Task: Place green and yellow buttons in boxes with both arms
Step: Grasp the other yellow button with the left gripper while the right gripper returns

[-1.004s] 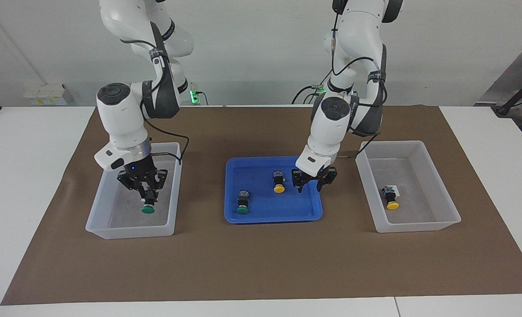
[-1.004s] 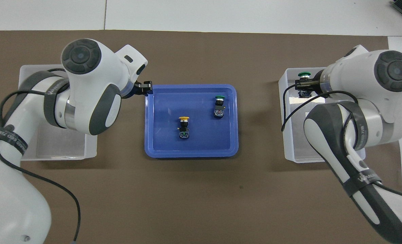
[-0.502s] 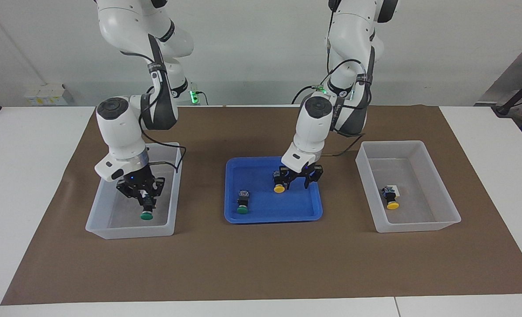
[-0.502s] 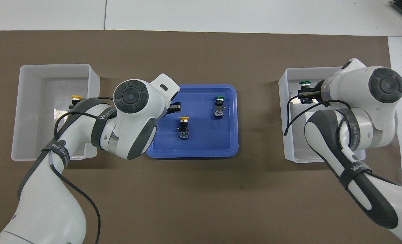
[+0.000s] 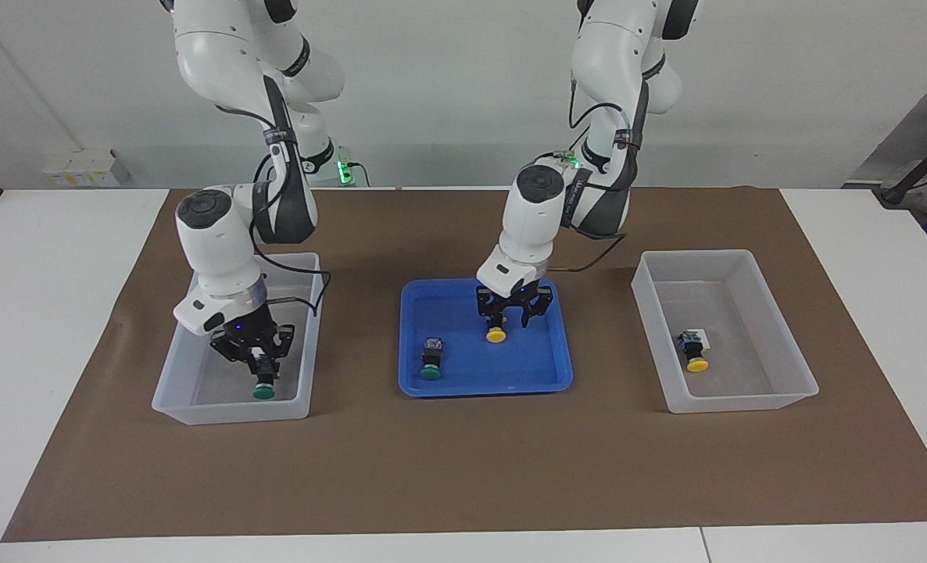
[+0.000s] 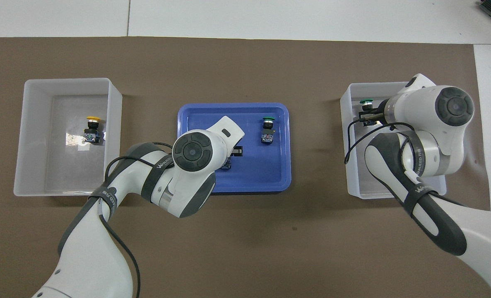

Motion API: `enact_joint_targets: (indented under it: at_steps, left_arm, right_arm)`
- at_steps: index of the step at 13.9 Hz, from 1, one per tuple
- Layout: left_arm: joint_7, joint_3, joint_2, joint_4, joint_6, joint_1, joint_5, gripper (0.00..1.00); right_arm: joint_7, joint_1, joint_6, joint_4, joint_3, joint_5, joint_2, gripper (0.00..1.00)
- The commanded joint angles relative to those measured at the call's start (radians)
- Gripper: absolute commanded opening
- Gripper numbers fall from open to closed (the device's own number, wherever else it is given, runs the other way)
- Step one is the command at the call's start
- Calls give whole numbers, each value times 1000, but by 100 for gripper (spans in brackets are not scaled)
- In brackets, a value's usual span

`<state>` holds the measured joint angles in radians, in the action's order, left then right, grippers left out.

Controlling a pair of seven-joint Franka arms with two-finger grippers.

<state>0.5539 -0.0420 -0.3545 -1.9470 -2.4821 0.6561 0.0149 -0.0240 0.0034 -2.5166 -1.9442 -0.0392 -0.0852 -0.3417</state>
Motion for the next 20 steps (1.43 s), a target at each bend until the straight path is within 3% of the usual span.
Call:
enact_joint_targets:
  at_steps: [1,5,8,15,18,19,20]
  left_arm:
    - [18,-15,3,-16,-46,16,10,54]
    - [41,-15,2,-16,-55,25,10,47]
    - [47,-15,-11,-16,-57,30,10,46]
    - [49,-16,-24,-26,-75,40,10,33]
    - [49,-18,-24,-23,-75,34,10,7]
    - [47,-18,-24,-20,-74,28,10,0]
    - [46,-19,-24,-15,-71,24,10,0]
  right_arm:
    - [-28,-11,-11,18,-10,28,-11,96]
    - [4,3,30,24,-16,28,50,100]
    - [91,32,160,63,-19,28,115,100]
    - [363,194,167,145,-19,28,81,100]
    - [458,260,141,189,-19,24,24,100]
    - [470,280,118,191,-19,25,15,100]
    - [493,300,108,191,-19,25,3,100]
